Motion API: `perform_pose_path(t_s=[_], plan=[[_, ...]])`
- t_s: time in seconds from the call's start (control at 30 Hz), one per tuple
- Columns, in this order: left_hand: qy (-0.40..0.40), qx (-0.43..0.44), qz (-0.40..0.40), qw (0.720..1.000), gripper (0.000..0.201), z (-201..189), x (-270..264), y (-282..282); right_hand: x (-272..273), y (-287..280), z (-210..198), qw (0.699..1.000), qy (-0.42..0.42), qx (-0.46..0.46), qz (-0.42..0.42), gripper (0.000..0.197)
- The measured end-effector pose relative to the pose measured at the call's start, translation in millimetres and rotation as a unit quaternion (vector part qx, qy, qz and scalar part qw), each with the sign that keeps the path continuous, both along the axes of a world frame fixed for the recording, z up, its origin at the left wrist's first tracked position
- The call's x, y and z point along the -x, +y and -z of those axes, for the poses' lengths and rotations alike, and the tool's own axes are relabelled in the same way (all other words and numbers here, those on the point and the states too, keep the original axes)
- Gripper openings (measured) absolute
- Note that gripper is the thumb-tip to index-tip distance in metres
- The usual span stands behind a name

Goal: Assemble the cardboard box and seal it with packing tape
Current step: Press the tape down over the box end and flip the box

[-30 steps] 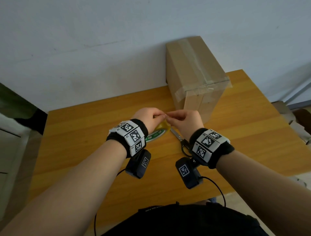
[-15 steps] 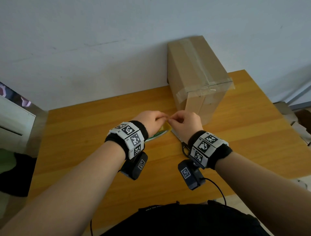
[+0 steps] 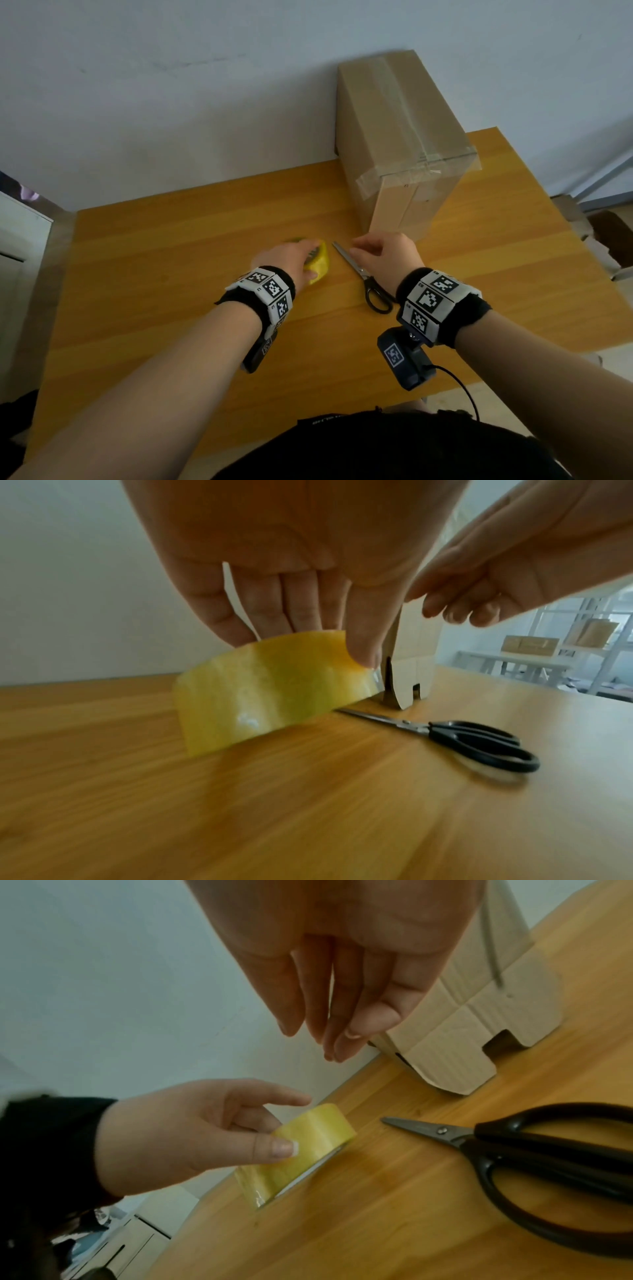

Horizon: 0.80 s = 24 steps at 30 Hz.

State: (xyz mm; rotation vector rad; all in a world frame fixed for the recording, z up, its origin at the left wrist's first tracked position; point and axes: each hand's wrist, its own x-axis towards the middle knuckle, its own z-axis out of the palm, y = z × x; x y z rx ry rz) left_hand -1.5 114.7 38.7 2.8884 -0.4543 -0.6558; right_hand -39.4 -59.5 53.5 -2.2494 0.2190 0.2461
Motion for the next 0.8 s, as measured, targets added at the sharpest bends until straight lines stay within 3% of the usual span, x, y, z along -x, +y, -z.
perform_pose_path(t_s=[0.2, 0.4, 0.5, 0.63, 0.73, 0.8], plan=[[0.082, -0.053, 0.003, 0.995, 0.075, 27.6, 1.2, -7.7, 0.8, -12.9, 0.3, 1.0, -0.026, 0.008, -0.013, 0.022], [0.105, -0.013, -0.039, 0.994, 0.068, 38.3, 5.0, -11.7, 0.5, -27.8, -15.2, 0.994, -0.097, 0.037, -0.04, 0.024], [0.053, 0.083, -0.106, 0.989, 0.05, 13.7, -3.0, -22.6, -2.4, -36.0, -29.3, 0.986, -0.145, 0.057, -0.05, 0.021], [-0.068, 0.265, -0.192, 0.942, 0.029, -36.2, -10.0, -42.9, -7.3, -47.6, -46.0, 0.963, -0.25, 0.081, -0.059, 0.013], [-0.179, 0.31, -0.192, 0.914, 0.023, -65.2, -8.7, -56.1, -11.2, -60.2, -54.4, 0.936, -0.337, 0.091, -0.049, 0.014], [-0.222, 0.309, -0.165, 0.91, 0.027, -78.3, -2.9, -65.7, -15.5, -70.2, -57.2, 0.926, -0.362, 0.104, -0.035, 0.018]])
